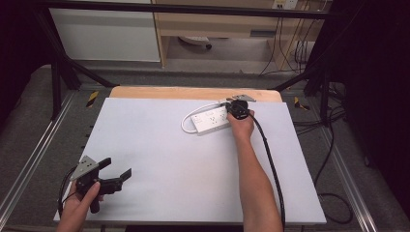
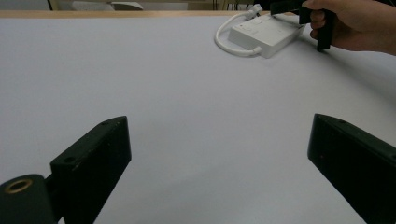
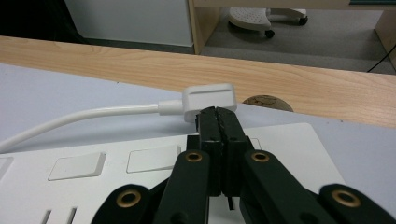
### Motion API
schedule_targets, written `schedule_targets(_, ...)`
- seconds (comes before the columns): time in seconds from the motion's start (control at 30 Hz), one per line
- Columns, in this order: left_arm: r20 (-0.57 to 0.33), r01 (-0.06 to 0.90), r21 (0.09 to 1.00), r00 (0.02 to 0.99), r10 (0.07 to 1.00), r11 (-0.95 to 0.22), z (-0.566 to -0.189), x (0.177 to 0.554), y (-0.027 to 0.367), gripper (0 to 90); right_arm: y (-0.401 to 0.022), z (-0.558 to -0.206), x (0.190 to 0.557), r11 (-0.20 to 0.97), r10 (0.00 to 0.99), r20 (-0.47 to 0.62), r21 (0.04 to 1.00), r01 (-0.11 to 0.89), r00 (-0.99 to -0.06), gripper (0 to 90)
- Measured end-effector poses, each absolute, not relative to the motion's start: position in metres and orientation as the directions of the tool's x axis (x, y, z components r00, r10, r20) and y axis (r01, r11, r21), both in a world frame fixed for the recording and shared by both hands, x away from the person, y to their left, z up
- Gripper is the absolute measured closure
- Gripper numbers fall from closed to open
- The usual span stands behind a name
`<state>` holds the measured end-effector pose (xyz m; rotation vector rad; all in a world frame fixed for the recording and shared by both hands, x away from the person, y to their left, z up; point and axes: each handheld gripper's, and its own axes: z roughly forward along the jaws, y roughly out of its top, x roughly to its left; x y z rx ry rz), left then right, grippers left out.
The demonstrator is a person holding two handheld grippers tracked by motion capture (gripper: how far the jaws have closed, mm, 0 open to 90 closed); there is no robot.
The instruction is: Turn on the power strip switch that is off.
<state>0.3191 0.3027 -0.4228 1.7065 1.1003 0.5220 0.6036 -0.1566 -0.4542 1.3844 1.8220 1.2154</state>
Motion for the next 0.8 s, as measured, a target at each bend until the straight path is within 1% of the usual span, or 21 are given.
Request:
schedule_targets(0.2, -0.146, 0.422, 0.902, 0.493, 0.858, -0.089, -0.4222, 0.3181, 0.3034, 6.1, -0.157, -0.4543, 0.6031, 0.063, 0.941, 0.098, 0.889, 0.454, -0.322, 90.0)
schedule_targets(0.33, -0.148, 0.425, 0.901, 0.49, 0.859, -0.087, -0.4224, 0.3185, 0.3038, 6.1, -0.1553, -0.4556, 0.6029, 0.082, 0.937, 0.087, 0.886, 0.456, -0.338, 90.0)
schedule_targets(0.8, -0.147, 0.424, 0.901, 0.491, 0.859, -0.088, -0.4225, 0.3185, 0.3038, 6.1, -0.1574, -0.4549, 0.6036, 0.089, 0.94, 0.077, 0.886, 0.456, -0.333, 90.0)
